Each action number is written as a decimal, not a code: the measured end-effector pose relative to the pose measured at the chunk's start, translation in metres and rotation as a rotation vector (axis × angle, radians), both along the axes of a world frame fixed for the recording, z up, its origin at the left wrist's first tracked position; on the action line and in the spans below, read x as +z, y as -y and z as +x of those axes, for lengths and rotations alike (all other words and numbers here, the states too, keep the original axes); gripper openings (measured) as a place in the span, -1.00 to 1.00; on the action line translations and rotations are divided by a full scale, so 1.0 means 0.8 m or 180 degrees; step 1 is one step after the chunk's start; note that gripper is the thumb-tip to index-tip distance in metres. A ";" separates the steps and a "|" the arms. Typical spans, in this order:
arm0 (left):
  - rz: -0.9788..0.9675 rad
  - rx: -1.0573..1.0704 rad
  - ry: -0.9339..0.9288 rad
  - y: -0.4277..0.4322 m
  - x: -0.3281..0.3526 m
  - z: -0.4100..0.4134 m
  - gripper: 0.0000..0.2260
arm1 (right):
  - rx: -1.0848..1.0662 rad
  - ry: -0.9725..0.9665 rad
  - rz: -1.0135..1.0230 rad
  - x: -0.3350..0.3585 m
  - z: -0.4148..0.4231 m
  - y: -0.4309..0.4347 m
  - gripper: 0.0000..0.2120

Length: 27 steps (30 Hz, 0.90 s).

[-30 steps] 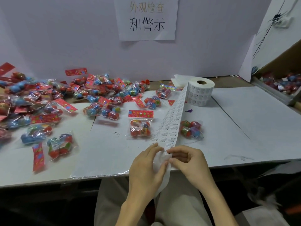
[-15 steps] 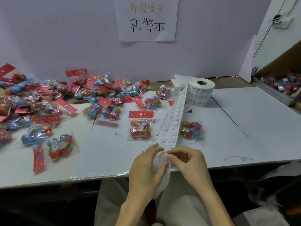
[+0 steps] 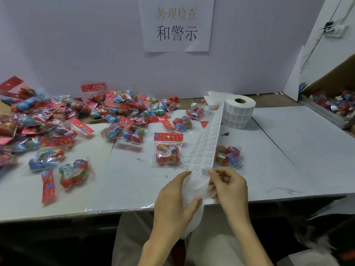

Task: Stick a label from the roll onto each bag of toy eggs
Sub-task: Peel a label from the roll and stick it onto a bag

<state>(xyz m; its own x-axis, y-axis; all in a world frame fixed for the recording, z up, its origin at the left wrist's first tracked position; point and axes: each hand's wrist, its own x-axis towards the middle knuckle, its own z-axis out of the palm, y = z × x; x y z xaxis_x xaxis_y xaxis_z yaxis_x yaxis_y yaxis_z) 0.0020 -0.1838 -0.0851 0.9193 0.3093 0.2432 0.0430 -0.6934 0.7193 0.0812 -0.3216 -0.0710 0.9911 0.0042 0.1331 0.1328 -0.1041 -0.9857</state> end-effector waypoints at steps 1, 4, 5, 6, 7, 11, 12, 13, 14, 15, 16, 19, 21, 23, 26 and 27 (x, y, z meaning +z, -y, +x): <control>-0.0020 -0.0018 -0.0011 0.000 0.001 0.000 -0.40 | -0.0108 0.0015 0.0079 0.000 0.000 0.000 -0.95; 0.0079 -0.0187 0.0008 0.000 0.005 -0.002 -0.50 | -0.0229 0.0262 0.0065 -0.001 -0.007 -0.008 -0.94; 0.0110 -0.0223 0.0016 0.000 0.005 -0.002 -0.53 | -0.0173 0.0389 -0.0012 -0.002 -0.011 -0.012 -0.90; 0.0105 -0.0231 0.0027 -0.001 0.005 -0.002 -0.54 | -0.0089 0.0499 -0.0122 -0.004 -0.015 -0.016 -0.83; 0.0090 -0.0231 0.0037 -0.001 0.005 -0.002 -0.54 | 0.0004 0.0570 -0.0264 -0.006 -0.018 -0.018 -0.76; 0.0108 -0.0291 0.0097 -0.002 0.004 0.000 -0.59 | 0.0425 0.0583 -0.0701 -0.013 -0.019 -0.010 -0.73; 0.0136 -0.0276 0.0084 -0.002 0.004 0.000 -0.59 | 0.0564 0.0541 -0.0737 -0.014 -0.017 -0.003 -0.69; 0.0171 -0.0243 0.0046 -0.002 0.003 0.000 -0.57 | 0.0718 0.0494 -0.0767 -0.014 -0.014 0.003 -0.61; 0.0211 -0.0211 -0.0007 -0.003 0.003 0.000 -0.54 | 0.0875 0.0453 -0.0779 -0.013 -0.012 0.010 -0.53; 0.0250 -0.0200 -0.0066 -0.003 0.003 0.000 -0.52 | 0.1008 0.0407 -0.0751 -0.011 -0.010 0.014 -0.49; 0.0289 -0.0217 -0.0108 -0.003 0.004 0.001 -0.51 | 0.1104 0.0350 -0.0684 -0.009 -0.009 0.017 -0.50; 0.0457 -0.0297 -0.0177 0.000 0.007 0.000 -0.48 | 0.1162 0.0247 -0.0606 -0.003 -0.005 0.016 -0.73; 0.0562 -0.0282 -0.0234 0.000 0.006 -0.001 -0.49 | 0.1145 0.0239 -0.0589 -0.001 -0.005 0.013 -0.82; 0.0587 -0.0269 -0.0251 0.001 0.005 -0.002 -0.52 | 0.1135 0.0233 -0.0524 0.001 -0.005 0.013 -0.85; 0.0600 -0.0249 -0.0233 0.002 0.005 -0.002 -0.52 | 0.1139 0.0220 -0.0461 0.001 -0.006 0.016 -0.83; 0.0611 -0.0243 -0.0228 0.002 0.005 -0.002 -0.52 | 0.1131 0.0211 -0.0452 0.001 -0.006 0.017 -0.83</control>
<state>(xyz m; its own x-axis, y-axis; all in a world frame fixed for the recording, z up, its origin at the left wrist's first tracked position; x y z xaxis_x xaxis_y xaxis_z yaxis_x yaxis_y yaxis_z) 0.0008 -0.1857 -0.0813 0.9554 0.1923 0.2242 0.0313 -0.8206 0.5706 0.0760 -0.3348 -0.0702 0.9138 0.3688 0.1703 0.2481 -0.1749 -0.9528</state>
